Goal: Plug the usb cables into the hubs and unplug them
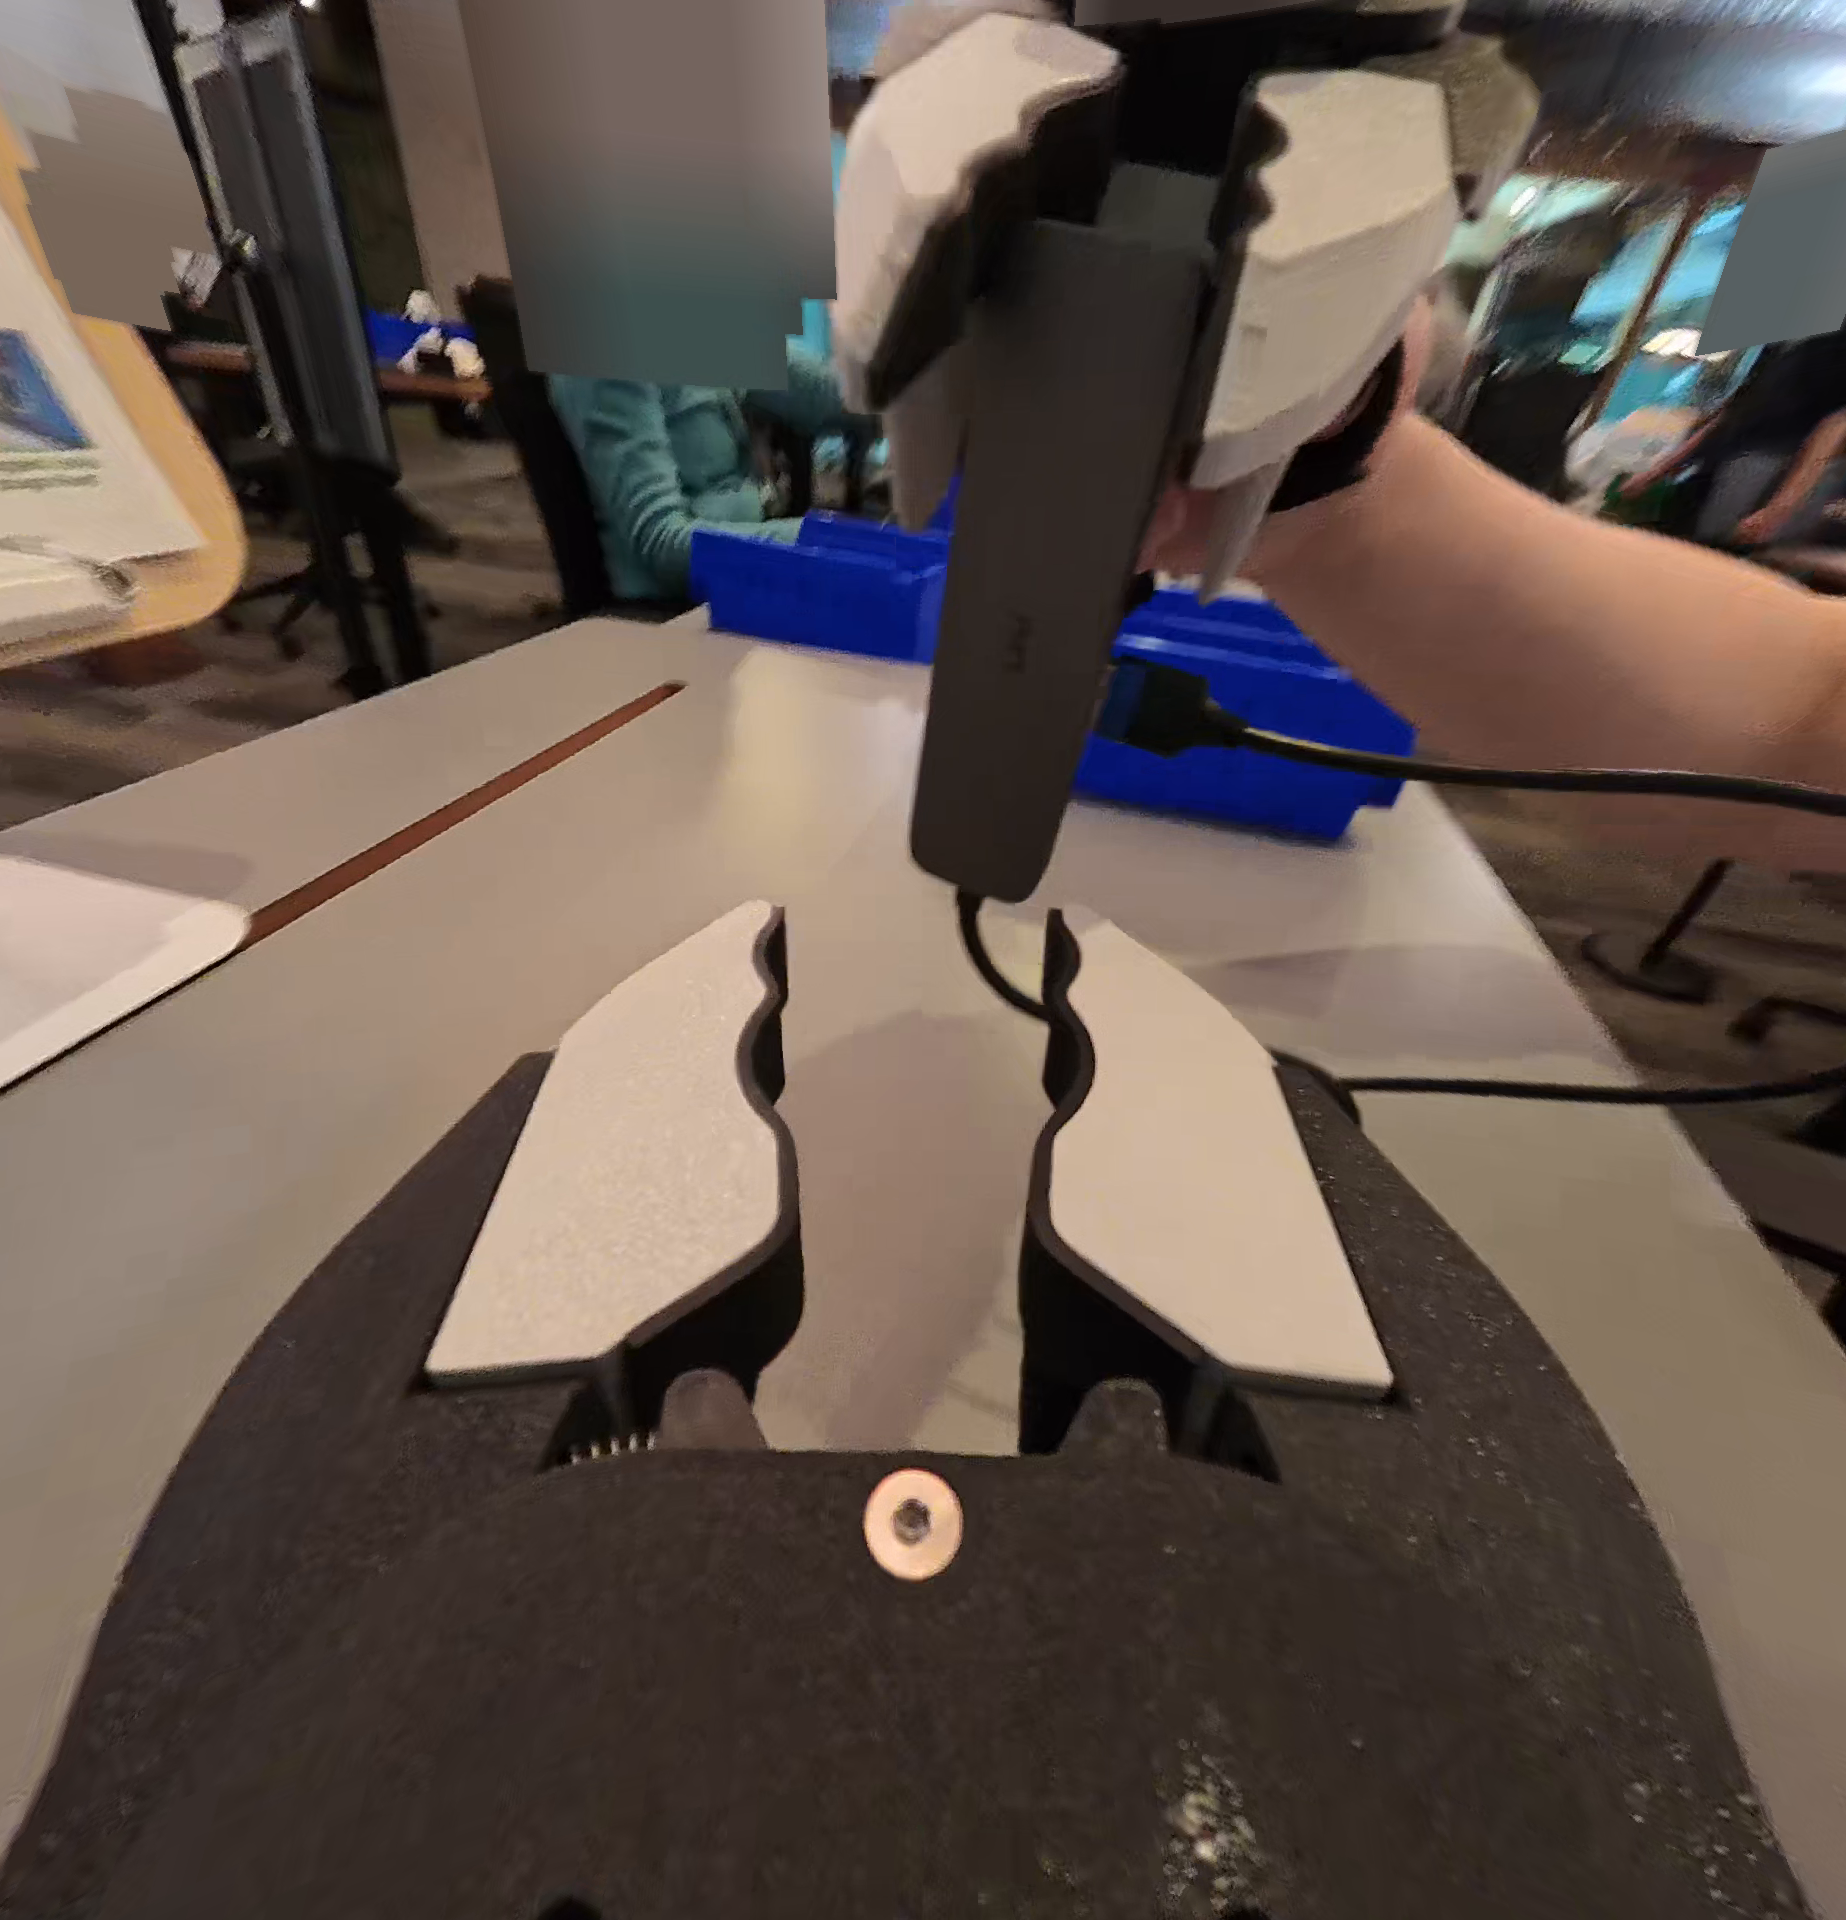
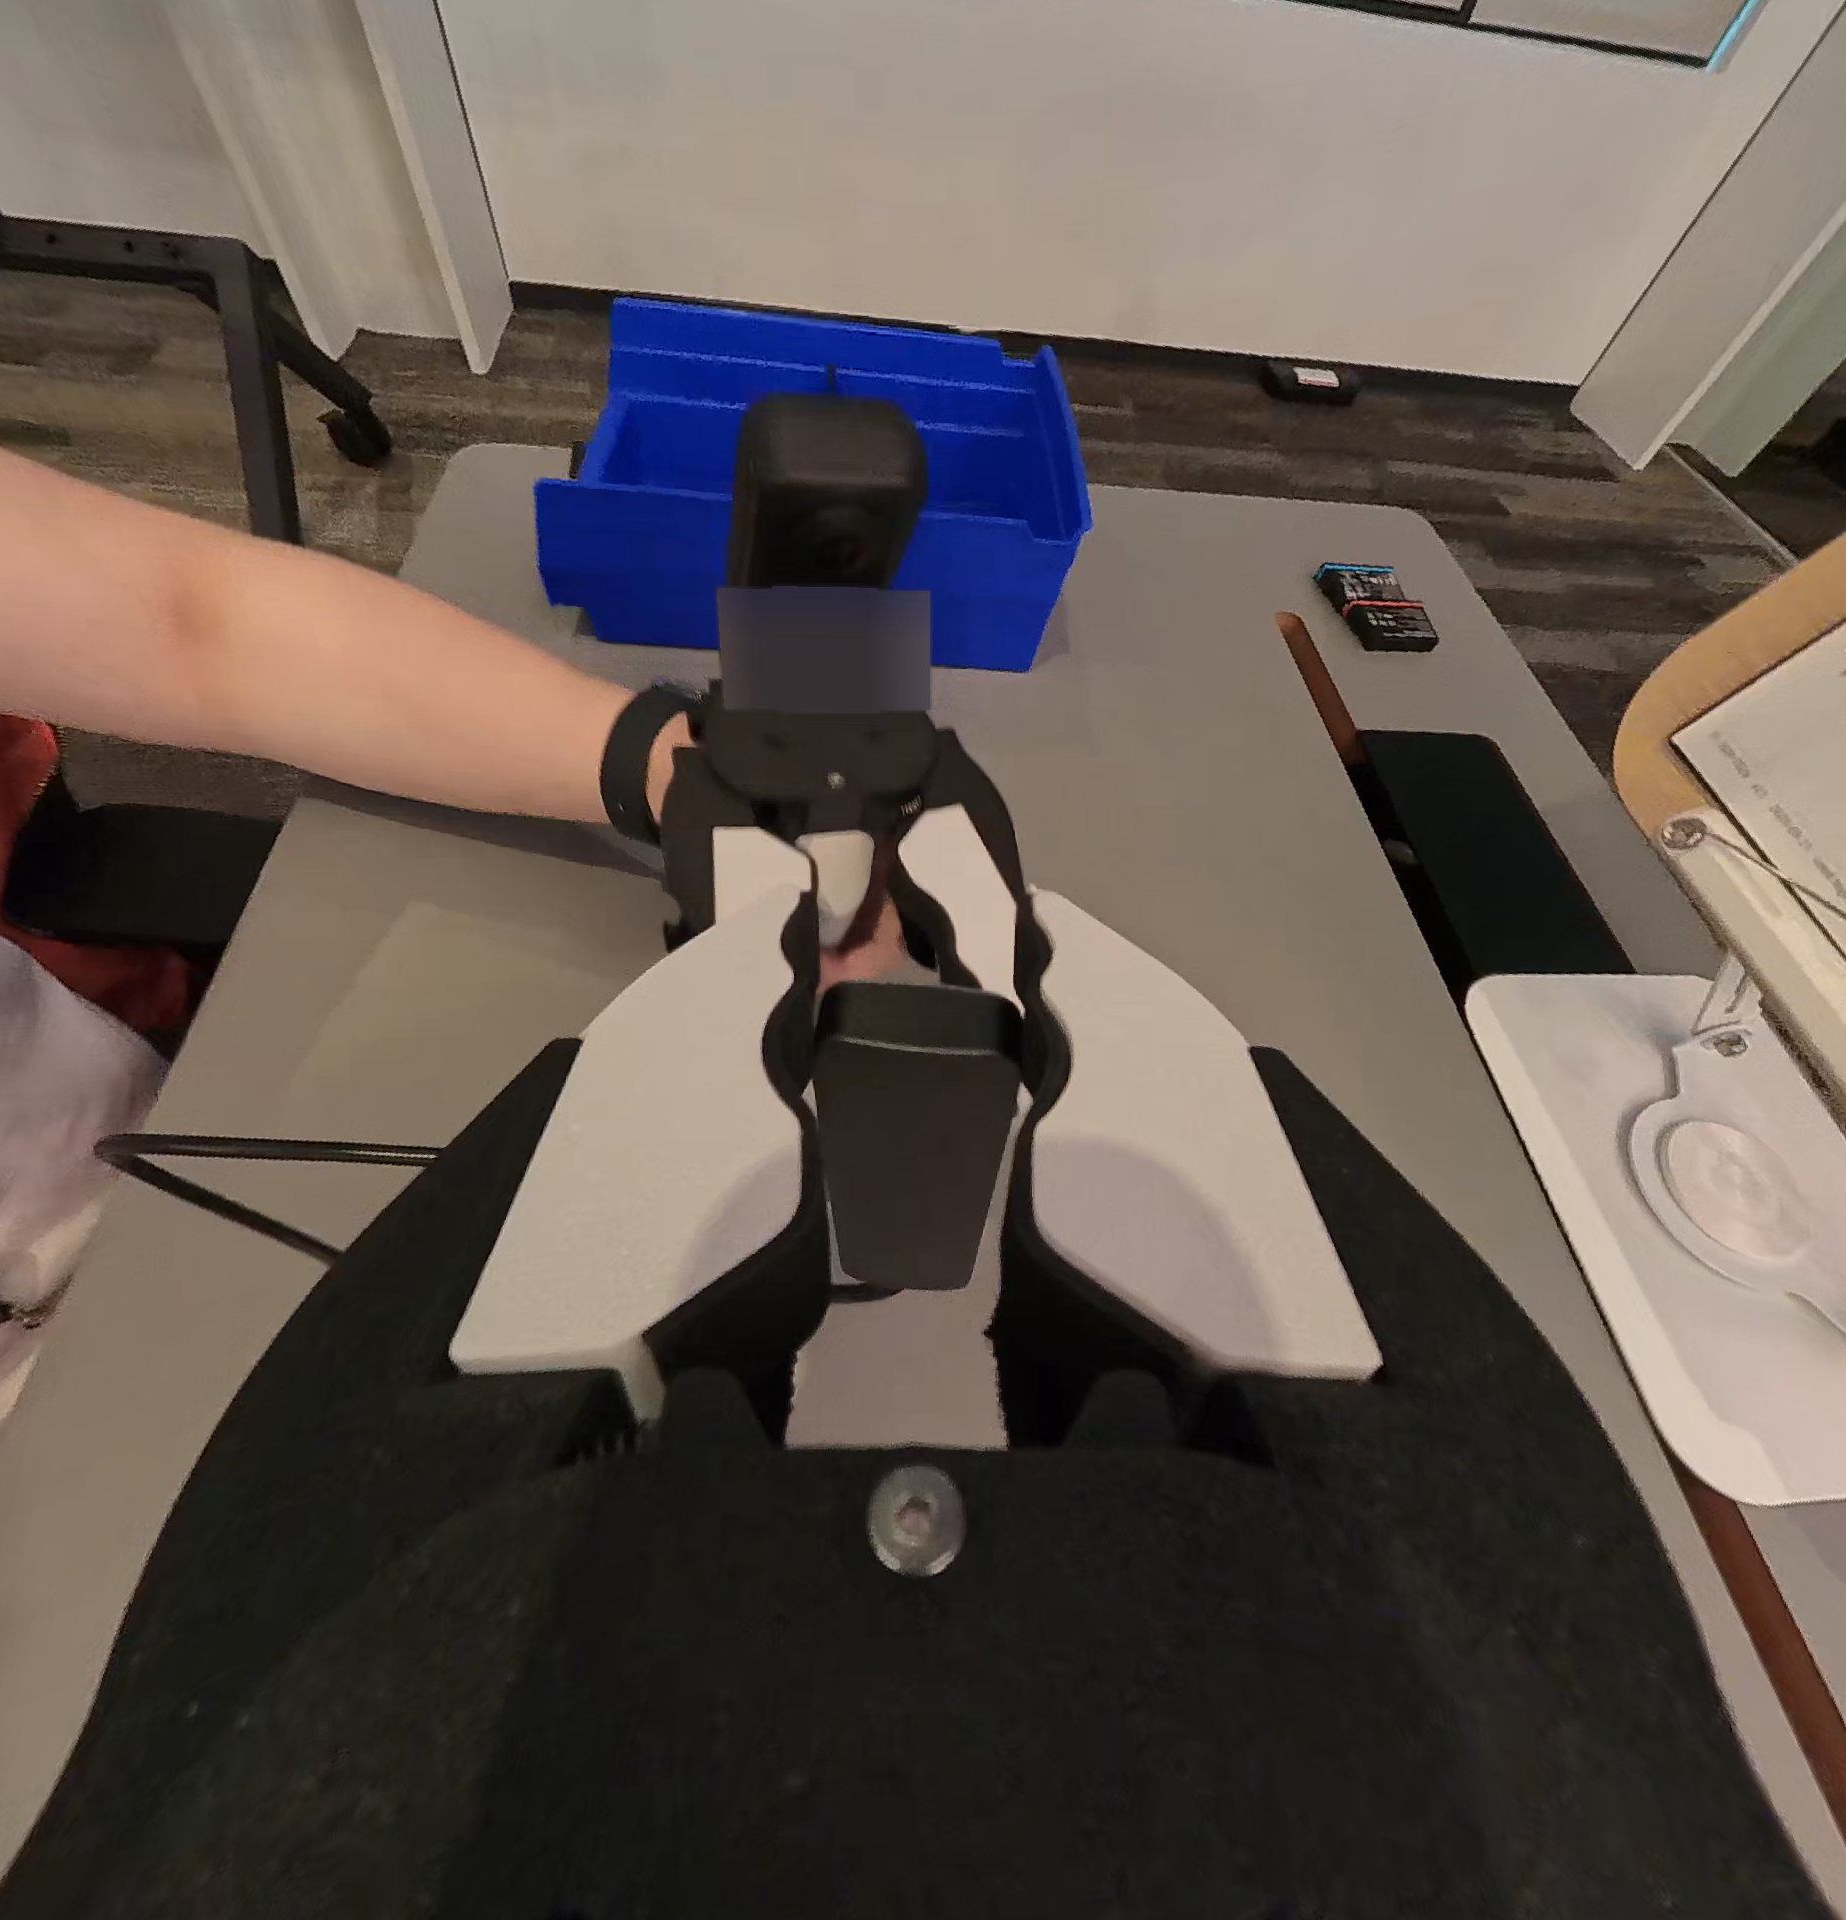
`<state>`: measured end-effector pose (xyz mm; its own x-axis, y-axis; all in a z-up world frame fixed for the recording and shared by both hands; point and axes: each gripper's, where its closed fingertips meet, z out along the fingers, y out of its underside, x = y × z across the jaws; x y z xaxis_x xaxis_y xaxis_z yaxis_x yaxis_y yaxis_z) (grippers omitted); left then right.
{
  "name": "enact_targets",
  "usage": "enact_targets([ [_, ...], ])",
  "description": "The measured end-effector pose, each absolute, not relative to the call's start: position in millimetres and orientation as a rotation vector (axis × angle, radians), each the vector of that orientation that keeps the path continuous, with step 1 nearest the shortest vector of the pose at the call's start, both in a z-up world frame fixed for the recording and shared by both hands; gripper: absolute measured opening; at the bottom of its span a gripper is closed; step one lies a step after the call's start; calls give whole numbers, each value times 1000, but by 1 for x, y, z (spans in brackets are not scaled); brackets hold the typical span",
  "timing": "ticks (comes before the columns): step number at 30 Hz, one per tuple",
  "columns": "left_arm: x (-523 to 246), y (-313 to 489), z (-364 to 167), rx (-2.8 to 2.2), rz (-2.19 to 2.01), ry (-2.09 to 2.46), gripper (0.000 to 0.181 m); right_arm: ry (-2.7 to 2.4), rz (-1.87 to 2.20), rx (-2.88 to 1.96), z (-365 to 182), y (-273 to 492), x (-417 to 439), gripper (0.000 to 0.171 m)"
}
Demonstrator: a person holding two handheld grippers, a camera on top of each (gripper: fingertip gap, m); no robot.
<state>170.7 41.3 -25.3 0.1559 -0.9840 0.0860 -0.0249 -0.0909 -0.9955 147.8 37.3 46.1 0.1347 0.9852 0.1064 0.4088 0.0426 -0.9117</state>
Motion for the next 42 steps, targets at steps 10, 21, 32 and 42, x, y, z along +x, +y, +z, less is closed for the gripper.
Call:
enact_targets([
  [10,212,20,-5,-1210,-1195,1108,46,-1499,822,-1489,58,21,140,35],
  [21,195,26,-38,-1507,-912,1436,35,-1617,527,-1678,24,30,196,46],
  [32,185,35,-42,-1582,-664,1584,35,-1713,357,-1901,1,30,196,34],
  [42,189,35,-47,-1593,-678,1588,35,-1677,372,-1958,-3,31,197,35],
])
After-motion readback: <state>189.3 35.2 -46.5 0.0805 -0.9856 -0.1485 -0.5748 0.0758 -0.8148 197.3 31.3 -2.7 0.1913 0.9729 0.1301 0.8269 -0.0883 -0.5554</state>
